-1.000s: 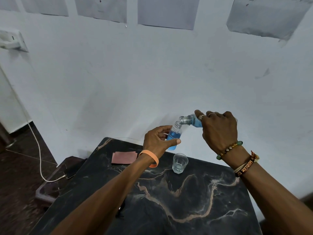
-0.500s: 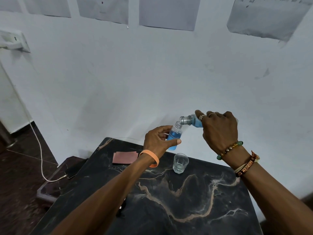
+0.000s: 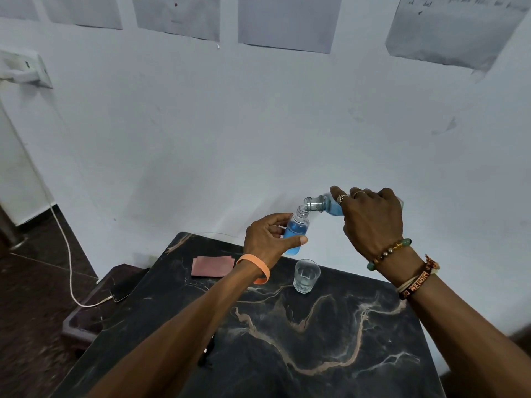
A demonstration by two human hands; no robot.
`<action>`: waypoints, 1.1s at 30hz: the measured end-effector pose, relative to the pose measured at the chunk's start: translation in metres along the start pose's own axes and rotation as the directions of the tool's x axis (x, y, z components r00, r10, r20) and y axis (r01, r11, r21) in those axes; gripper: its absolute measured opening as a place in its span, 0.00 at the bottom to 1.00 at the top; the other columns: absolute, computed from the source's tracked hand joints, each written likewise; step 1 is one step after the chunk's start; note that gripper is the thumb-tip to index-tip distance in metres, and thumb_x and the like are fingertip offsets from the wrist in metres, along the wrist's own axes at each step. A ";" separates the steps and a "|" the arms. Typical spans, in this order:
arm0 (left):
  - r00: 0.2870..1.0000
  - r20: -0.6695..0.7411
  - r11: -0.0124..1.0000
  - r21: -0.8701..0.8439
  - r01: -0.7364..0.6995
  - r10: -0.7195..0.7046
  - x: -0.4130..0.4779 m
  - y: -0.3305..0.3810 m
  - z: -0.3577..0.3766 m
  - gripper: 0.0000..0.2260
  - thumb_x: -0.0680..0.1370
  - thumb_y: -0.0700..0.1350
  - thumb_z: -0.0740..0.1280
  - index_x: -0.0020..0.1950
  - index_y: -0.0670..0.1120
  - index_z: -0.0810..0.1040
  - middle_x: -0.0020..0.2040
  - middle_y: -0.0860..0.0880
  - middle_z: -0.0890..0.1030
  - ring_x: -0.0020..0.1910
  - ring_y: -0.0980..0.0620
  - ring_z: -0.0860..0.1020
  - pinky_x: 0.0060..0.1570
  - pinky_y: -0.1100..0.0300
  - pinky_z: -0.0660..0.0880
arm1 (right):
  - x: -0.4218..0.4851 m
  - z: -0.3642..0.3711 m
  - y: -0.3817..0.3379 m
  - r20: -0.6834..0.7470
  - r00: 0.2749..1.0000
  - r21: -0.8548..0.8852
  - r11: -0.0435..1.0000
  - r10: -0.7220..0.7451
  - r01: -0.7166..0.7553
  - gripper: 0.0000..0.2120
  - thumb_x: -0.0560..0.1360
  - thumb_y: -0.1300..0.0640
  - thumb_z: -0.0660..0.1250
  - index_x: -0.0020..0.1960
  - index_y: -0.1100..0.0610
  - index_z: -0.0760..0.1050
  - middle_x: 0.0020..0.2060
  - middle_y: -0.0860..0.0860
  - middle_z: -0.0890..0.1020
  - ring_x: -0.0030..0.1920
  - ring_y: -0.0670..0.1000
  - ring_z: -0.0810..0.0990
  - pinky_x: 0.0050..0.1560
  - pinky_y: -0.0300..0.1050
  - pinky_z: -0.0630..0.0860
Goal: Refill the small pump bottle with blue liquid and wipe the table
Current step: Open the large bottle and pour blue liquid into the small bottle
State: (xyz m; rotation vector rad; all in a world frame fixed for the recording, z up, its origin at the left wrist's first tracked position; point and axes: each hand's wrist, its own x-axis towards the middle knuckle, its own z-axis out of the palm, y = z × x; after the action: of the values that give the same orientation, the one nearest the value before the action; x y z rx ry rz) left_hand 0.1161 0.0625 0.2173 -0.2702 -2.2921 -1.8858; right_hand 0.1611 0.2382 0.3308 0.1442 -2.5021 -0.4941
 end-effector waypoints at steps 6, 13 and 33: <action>1.000 0.002 1.000 -0.013 -0.001 0.001 -0.001 0.000 -0.001 0.21 0.66 0.52 0.79 0.56 0.57 0.78 0.52 0.58 0.82 0.48 0.56 0.81 0.51 0.59 0.80 | 0.000 0.000 -0.001 -0.004 1.000 -0.003 1.000 -0.008 0.008 0.23 0.69 0.66 0.67 0.63 0.56 0.76 0.33 0.56 0.80 0.34 0.60 0.79 0.41 0.50 0.71; 1.000 -0.001 1.000 -0.004 -0.003 0.003 -0.002 -0.001 -0.003 0.23 0.66 0.52 0.79 0.60 0.53 0.79 0.56 0.52 0.83 0.49 0.54 0.81 0.52 0.59 0.79 | -0.001 -0.002 -0.003 0.007 1.000 -0.013 1.000 -0.014 0.014 0.23 0.69 0.65 0.67 0.63 0.56 0.76 0.34 0.56 0.80 0.34 0.60 0.79 0.41 0.49 0.70; 1.000 -0.002 1.000 -0.002 -0.022 0.022 -0.003 -0.004 -0.005 0.22 0.66 0.52 0.79 0.57 0.56 0.79 0.49 0.60 0.80 0.45 0.62 0.80 0.47 0.68 0.77 | -0.001 -0.004 -0.005 0.077 0.997 -0.038 0.999 -0.012 0.015 0.23 0.74 0.62 0.62 0.69 0.53 0.71 0.42 0.55 0.82 0.43 0.59 0.80 0.47 0.50 0.70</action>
State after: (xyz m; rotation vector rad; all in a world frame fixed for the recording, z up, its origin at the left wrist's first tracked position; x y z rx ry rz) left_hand 0.1184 0.0572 0.2140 -0.2927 -2.2770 -1.8769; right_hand 0.1638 0.2329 0.3316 0.1296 -2.5660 -0.5627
